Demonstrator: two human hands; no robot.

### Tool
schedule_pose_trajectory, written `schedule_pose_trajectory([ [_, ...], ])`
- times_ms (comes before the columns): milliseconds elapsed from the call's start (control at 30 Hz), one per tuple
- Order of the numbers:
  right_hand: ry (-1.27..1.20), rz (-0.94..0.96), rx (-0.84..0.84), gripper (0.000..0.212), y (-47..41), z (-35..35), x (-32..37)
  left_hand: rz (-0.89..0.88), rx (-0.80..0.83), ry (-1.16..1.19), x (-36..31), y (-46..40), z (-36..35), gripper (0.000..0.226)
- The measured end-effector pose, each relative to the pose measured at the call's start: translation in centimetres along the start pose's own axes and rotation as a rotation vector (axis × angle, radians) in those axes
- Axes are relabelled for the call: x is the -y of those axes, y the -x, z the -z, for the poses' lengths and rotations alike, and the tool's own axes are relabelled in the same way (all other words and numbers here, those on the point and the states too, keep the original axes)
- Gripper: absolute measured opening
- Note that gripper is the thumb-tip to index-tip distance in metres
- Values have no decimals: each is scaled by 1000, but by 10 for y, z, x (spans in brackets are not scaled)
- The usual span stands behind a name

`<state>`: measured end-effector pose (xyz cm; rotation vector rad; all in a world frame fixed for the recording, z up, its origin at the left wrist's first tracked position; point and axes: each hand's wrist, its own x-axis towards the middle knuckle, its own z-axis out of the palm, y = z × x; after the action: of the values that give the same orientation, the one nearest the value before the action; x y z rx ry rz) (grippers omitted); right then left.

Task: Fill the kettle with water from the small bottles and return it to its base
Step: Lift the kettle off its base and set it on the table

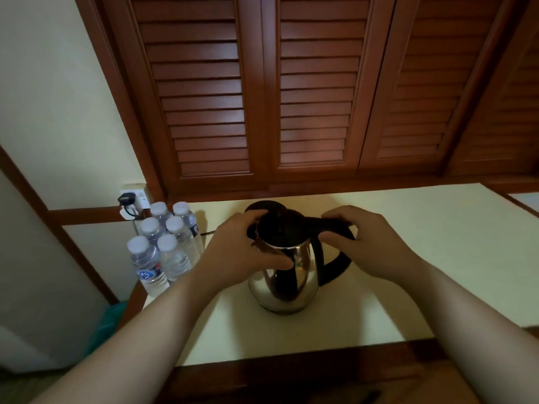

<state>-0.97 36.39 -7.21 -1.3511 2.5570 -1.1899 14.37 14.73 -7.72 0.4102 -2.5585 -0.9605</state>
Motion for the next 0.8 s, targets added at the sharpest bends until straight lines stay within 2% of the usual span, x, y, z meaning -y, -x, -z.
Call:
schedule_pose_trajectory([
  [133, -18, -25, 9, 23, 22, -9, 5, 6, 39, -21, 7, 16, 0, 108],
  [267, -14, -47, 6, 23, 37, -13, 10, -12, 54, -18, 7, 28, 0, 108],
  [433, 52, -77, -3, 36, 43, -8, 12, -25, 68, 23, 8, 30, -4, 107],
  [533, 284, -47, 81, 65, 39, -6, 22, -5, 62, 75, 13, 31, -7, 111],
  [633, 370, 119, 193, 83, 29, -14, 42, 22, 54, 116, 16, 32, -10, 117],
  [733, 406, 162, 340, 89, 19, -25, 56, 32, 44, 171, 20, 32, -12, 121],
  [800, 391, 171, 363, 83, 15, -23, 58, 22, 31, 206, 22, 33, -14, 121],
])
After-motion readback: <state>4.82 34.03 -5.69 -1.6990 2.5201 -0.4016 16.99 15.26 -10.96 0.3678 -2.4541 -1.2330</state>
